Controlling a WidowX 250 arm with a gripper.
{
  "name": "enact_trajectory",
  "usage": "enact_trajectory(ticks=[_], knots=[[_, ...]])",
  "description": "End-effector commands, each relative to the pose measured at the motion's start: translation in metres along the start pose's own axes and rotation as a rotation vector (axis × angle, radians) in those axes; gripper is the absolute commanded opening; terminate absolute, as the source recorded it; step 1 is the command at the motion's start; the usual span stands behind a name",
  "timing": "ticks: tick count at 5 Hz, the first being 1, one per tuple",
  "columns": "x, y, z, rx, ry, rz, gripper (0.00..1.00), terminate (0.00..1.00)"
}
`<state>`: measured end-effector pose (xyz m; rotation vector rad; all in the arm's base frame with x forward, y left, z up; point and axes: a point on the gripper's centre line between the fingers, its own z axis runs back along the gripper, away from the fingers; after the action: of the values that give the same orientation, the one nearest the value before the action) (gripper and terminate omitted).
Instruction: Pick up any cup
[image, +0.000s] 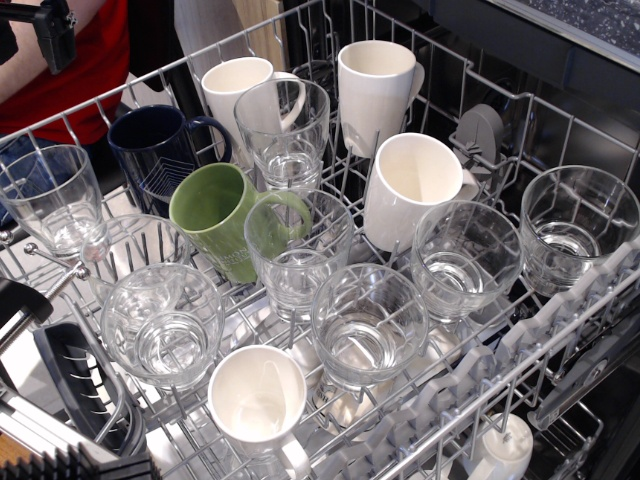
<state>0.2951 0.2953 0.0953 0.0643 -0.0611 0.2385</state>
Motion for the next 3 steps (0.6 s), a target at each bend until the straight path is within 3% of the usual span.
enact_trajectory(ticks=[1, 3], knots=[[0.0, 0.0, 0.0, 0.0, 0.0, 0.0, 1.0, 0.0], [0.004, 0.021, -0.04, 0.058, -0.038, -0.052, 1.0, 0.0]])
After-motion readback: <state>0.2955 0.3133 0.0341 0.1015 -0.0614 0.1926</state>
